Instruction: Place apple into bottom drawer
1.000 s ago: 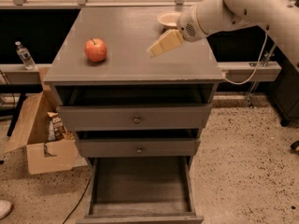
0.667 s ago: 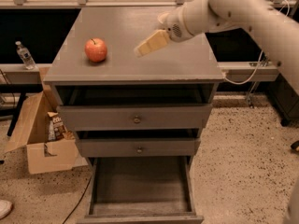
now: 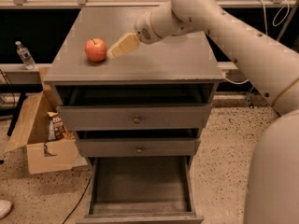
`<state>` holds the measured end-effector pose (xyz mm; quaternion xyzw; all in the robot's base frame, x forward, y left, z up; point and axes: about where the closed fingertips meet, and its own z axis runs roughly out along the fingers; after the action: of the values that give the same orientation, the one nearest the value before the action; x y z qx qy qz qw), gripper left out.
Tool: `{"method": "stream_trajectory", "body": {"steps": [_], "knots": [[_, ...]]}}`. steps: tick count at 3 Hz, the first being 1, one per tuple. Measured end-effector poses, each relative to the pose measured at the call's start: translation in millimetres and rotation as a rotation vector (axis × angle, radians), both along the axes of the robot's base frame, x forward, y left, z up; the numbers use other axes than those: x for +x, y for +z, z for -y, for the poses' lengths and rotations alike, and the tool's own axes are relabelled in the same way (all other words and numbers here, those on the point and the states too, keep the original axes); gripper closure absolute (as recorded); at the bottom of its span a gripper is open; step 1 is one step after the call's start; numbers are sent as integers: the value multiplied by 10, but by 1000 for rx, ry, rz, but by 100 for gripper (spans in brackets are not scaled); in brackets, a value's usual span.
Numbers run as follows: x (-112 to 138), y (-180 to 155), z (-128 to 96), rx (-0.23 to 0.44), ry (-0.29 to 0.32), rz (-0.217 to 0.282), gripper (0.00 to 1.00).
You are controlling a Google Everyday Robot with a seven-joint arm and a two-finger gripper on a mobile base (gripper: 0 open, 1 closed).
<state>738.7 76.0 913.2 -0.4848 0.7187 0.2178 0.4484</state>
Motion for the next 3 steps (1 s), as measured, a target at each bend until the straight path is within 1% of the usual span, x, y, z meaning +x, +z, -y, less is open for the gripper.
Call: {"method": "stream_trajectory", "body": {"steps": [1, 2, 3], "knots": [[116, -132, -297, -11, 2, 2, 0], [215, -246, -527, -6, 7, -6, 0], [281, -341, -712, 8, 14, -21, 0]]}}
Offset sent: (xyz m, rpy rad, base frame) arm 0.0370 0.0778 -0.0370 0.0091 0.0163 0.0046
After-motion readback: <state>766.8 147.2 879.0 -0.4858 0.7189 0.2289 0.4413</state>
